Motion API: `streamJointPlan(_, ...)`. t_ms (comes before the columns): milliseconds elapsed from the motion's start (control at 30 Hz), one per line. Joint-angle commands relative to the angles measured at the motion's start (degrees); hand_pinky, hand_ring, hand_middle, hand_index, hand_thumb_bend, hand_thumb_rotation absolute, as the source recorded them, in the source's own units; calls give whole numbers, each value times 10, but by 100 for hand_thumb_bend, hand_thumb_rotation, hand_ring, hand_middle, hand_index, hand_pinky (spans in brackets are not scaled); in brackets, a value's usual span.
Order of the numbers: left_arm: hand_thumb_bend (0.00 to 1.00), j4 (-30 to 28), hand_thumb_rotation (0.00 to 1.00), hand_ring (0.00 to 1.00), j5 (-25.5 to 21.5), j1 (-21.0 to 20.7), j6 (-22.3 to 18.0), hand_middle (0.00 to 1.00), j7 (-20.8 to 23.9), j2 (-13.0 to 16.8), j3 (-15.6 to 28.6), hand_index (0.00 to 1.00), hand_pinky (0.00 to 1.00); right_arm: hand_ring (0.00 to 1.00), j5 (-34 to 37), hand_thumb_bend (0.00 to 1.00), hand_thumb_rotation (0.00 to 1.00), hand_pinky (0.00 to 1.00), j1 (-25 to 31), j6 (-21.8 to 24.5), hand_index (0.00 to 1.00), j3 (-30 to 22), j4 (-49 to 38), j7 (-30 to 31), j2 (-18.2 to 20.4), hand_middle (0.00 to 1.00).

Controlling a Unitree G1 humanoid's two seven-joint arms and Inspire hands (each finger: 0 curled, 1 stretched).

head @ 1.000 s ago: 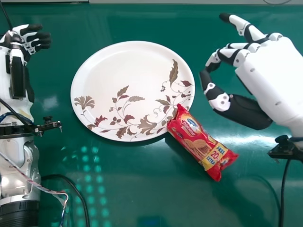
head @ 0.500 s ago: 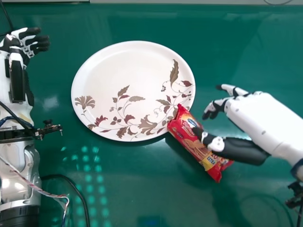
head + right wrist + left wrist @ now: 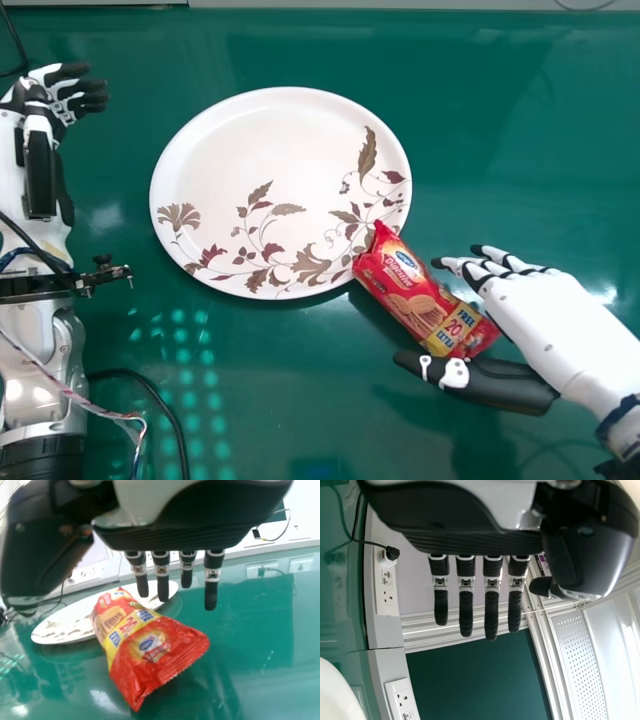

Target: Pick up biscuit and place it in the plate

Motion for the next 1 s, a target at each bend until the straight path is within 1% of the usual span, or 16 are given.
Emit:
streamJointPlan(0,10,6,25,63,-8,-1,-9,64,-3,4,1,69,64,94,-17,100,63,80,14,-14,99,8,-5,-10,18,99)
streamJointPlan(67,11,1,25,63,-8,0,-2,64,-1,2,2,69,65,96,-35,100,64,82,20,-22,100,13,-5,-17,27,100)
streamJointPlan(167,10,-7,26,64,0,2,4,64,5,3,2,69,66,97,-59,100,63,83,25,-28,100,22,-4,-26,38,100)
streamJointPlan(233,10,-10,24,64,0,2,4,64,5,3,2,69,66,96,-70,100,62,83,27,-32,100,27,2,-33,43,100)
streamJointPlan(267,10,-11,21,63,0,3,4,64,5,4,3,69,65,96,-75,100,61,83,27,-34,100,29,5,-36,45,100)
streamJointPlan(433,9,-15,18,63,-3,4,5,63,2,4,3,69,65,94,-100,100,58,82,26,-46,97,43,27,-58,49,98)
streamJointPlan(533,9,-16,18,63,-2,5,5,64,2,6,4,69,64,92,-121,100,57,79,26,-56,95,54,43,-82,55,96)
streamJointPlan(600,9,-20,18,63,-2,5,10,64,3,5,4,69,65,91,-131,100,52,78,27,-61,94,61,54,-97,61,95)
streamJointPlan(700,10,-18,18,63,-1,4,7,64,4,4,4,69,64,89,-147,99,46,77,27,-70,92,72,71,-124,68,93)
streamJointPlan(800,10,-13,21,62,0,2,2,63,3,5,4,69,63,87,-170,100,40,75,28,-74,89,84,86,-150,77,90)
streamJointPlan(967,10,-11,21,62,-7,0,1,63,-1,6,5,69,63,86,-196,99,37,76,26,-72,88,102,108,-173,85,89)
